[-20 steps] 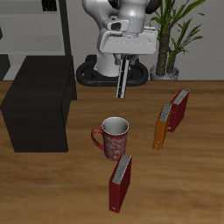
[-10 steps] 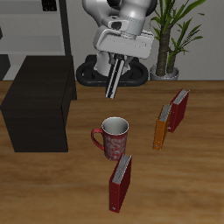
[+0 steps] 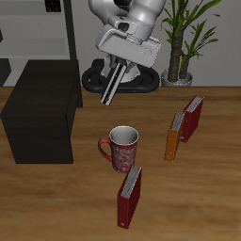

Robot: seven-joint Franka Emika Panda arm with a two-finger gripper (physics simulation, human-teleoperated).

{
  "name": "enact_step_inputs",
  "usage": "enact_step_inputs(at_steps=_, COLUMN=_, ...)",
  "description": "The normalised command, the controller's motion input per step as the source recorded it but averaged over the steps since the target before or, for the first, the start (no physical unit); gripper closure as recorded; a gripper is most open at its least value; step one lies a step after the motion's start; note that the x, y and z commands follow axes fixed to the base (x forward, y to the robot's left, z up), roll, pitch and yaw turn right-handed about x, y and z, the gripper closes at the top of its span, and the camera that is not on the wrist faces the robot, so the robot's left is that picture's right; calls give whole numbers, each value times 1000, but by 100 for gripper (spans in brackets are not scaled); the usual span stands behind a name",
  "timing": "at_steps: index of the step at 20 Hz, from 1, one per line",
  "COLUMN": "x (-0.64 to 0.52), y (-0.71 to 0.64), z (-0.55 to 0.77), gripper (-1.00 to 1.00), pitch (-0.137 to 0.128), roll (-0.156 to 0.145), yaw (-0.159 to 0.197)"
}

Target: Place the striped book in the top region of the shelf

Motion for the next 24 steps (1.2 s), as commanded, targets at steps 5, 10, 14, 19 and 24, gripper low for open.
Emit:
enact_step_inputs(at_steps=5, x=128, y=-7, z=-27, gripper=100, pitch=43, roll=-99, yaw=-19)
enact_step_inputs(at_steps=10, x=189, y=201, z=-29, gripper=100, pitch=21, roll=-66, yaw=25)
enact_step_inputs(at_steps=14, x=125, y=285, z=-65, gripper=100, pitch=-16, roll=-70, yaw=35)
enact_step_inputs(at_steps=19, x=35, y=378, z=-210, gripper=100, pitch=22, roll=-38, yaw=14)
enact_step_inputs(at_steps=24, x=-32, y=193, z=-241, gripper=100, pitch=66, roll=-38, yaw=-14)
